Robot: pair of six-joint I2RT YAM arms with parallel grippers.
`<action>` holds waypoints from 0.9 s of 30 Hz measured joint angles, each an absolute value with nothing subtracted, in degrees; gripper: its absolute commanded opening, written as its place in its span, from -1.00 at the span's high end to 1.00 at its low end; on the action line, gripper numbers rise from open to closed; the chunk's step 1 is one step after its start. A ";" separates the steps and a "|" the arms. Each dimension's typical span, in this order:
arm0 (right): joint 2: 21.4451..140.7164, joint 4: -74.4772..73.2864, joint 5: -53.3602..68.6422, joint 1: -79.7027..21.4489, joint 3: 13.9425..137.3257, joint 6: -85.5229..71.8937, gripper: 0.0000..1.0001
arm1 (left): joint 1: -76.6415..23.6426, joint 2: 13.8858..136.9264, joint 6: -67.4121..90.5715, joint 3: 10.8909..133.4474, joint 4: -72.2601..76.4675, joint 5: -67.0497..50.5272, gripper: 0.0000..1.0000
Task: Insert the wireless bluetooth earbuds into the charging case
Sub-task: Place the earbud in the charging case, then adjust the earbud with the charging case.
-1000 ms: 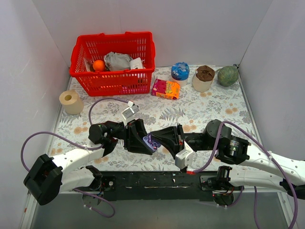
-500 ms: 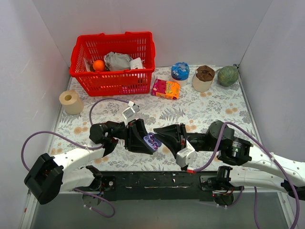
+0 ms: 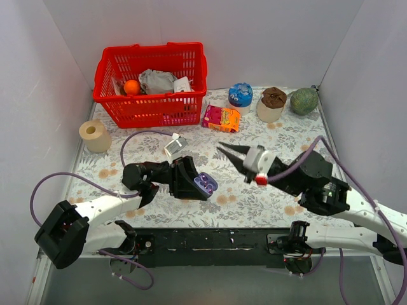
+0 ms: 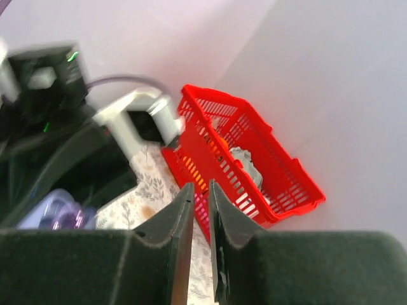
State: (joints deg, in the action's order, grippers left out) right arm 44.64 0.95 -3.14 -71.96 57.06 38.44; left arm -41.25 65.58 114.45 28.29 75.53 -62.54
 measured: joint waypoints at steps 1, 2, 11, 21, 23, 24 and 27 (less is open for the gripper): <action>46.74 -0.14 -6.74 -71.96 60.53 35.09 0.58 | -41.08 65.65 114.48 27.99 75.53 -61.84 1.00; 48.93 -2.04 -10.07 -71.96 64.75 31.33 0.58 | -40.95 65.67 114.45 27.51 75.55 -61.10 1.00; 68.47 -27.24 -30.22 -71.64 97.65 7.55 0.20 | -40.62 60.55 104.27 22.96 74.65 -51.03 1.00; 72.42 -41.95 -27.94 -71.64 100.42 -4.32 -0.37 | -40.62 49.91 83.92 22.87 60.16 -37.89 1.00; 72.58 -43.24 -27.77 -71.64 100.84 -5.80 -0.37 | -40.62 50.11 82.30 22.85 57.04 -36.62 1.00; 72.90 -44.25 -27.92 -71.64 101.36 -6.33 -0.36 | -40.62 50.22 81.76 22.83 55.68 -36.05 1.00; 75.37 -48.34 -29.47 -71.64 104.97 -7.60 -0.36 | -40.62 50.30 80.60 22.57 51.94 -34.68 1.00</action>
State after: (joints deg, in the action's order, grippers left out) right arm 75.37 -48.34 -29.47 -71.64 104.97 -7.60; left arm -40.62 50.30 80.60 22.57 51.94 -34.68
